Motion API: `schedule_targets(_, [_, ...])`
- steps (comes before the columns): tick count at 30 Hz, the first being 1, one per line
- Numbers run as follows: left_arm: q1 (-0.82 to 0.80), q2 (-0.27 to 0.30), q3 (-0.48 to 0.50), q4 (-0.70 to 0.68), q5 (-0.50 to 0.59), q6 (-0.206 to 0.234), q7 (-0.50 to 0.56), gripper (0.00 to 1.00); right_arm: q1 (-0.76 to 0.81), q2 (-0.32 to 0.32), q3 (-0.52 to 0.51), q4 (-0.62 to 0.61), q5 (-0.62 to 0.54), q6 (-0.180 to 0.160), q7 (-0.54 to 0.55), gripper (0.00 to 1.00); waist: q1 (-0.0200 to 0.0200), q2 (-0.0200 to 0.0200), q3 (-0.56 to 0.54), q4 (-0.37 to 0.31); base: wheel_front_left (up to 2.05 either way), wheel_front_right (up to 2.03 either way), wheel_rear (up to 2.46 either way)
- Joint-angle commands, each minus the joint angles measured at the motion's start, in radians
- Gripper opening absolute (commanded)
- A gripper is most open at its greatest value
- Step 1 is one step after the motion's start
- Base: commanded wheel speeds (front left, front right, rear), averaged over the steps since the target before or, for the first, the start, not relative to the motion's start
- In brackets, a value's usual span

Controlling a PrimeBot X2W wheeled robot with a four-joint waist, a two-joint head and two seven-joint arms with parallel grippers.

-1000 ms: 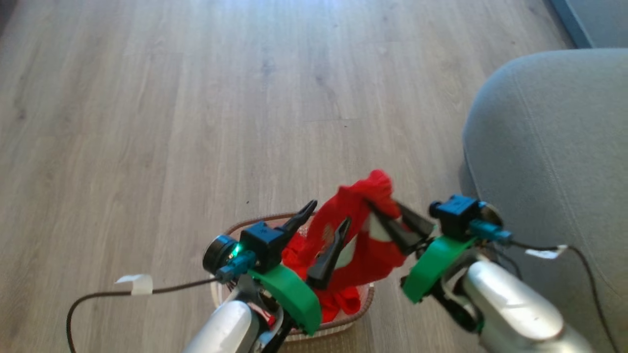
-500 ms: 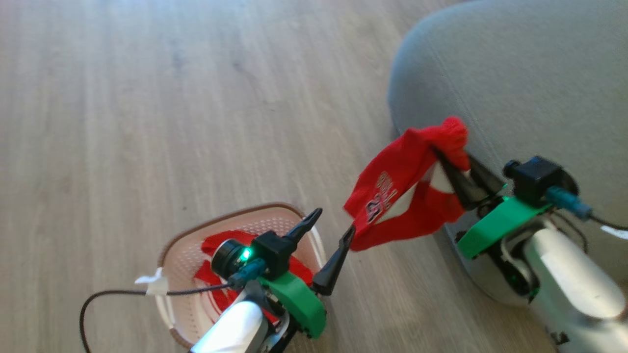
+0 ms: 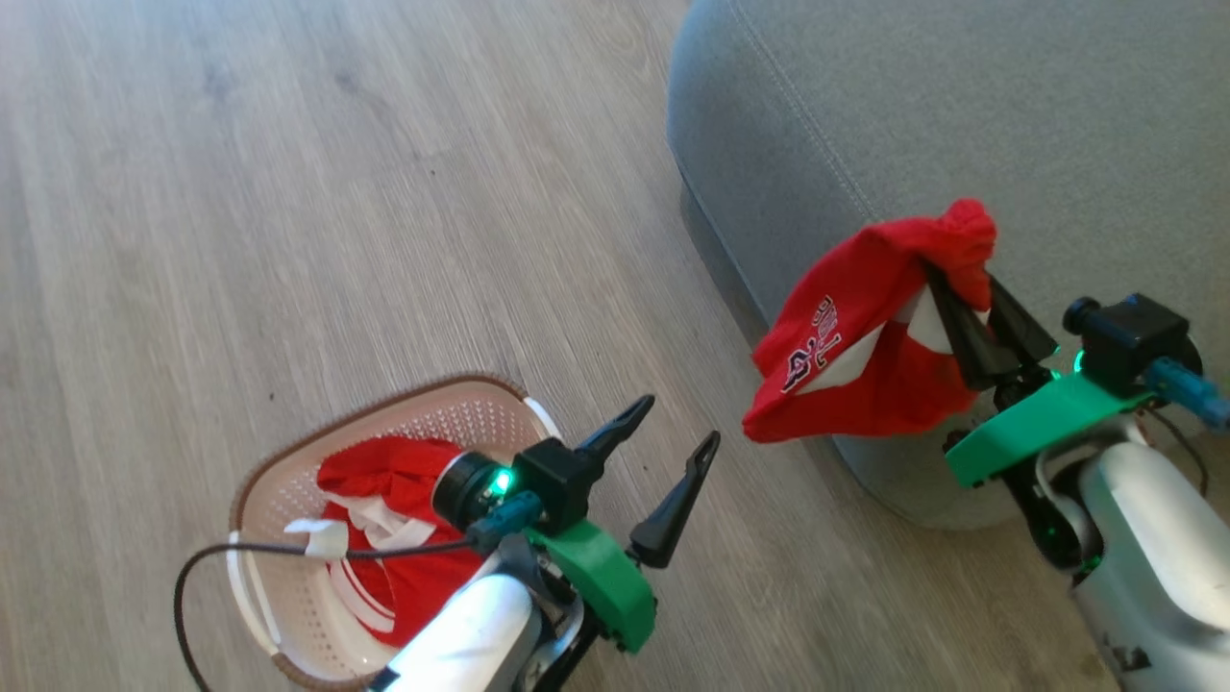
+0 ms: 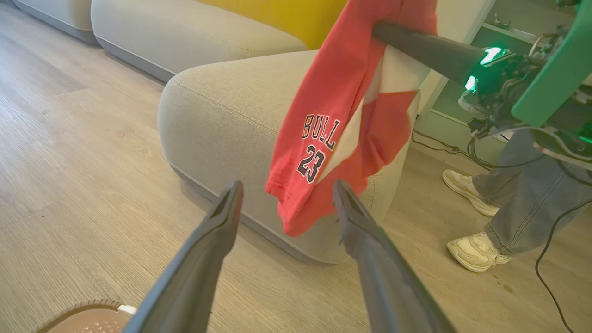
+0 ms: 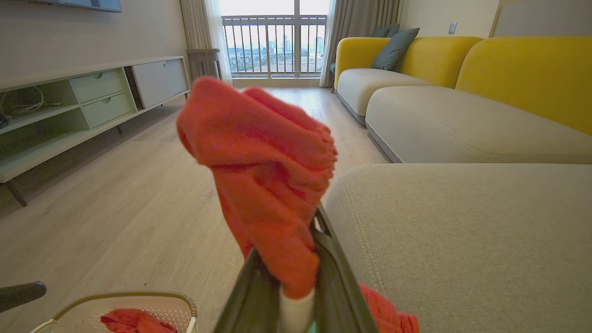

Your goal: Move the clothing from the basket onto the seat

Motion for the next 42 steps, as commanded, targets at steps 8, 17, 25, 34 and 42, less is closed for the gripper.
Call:
schedule_targets(8, [-0.15, 0.005, 0.016, -0.011, 0.054, -0.008, -0.011, 1.0, -0.072, 0.032, -0.147, -0.096, -0.008, 0.0, -0.007, 0.0, -0.0001, 0.0, 0.182, 0.012, 0.0, 0.0, 0.0])
schedule_targets(17, [-0.336, 0.057, 0.035, -0.042, 0.115, -0.012, 0.033, 1.0, -0.356, -0.001, -0.32, -0.079, -0.008, 0.0, -0.007, 0.0, -0.0001, 0.0, 0.49, 0.033, 0.0, 0.0, 0.0])
schedule_targets(25, [-0.388, 0.123, 0.065, -0.063, 0.122, -0.013, 0.049, 1.0, -0.817, -0.161, -0.567, 0.189, 0.069, 0.0, 0.005, 0.0, -0.0001, 0.0, 0.666, 0.075, 0.0, 0.0, 0.0])
schedule_targets(34, [-0.37, 0.162, 0.087, -0.112, 0.112, 0.015, 0.059, 1.0, -0.914, -0.287, -0.638, 0.513, 0.012, 0.0, 0.063, 0.0, -0.0001, 0.0, 0.744, 0.089, 0.0, 0.0, 0.0])
schedule_targets(42, [-0.358, 0.176, 0.091, -0.127, 0.106, 0.035, 0.075, 1.0, -0.8, -0.171, -0.571, 0.713, 0.031, 0.0, 0.01, 1.0, -0.0001, 0.0, 0.733, 0.065, 0.0, 0.0, 0.0])
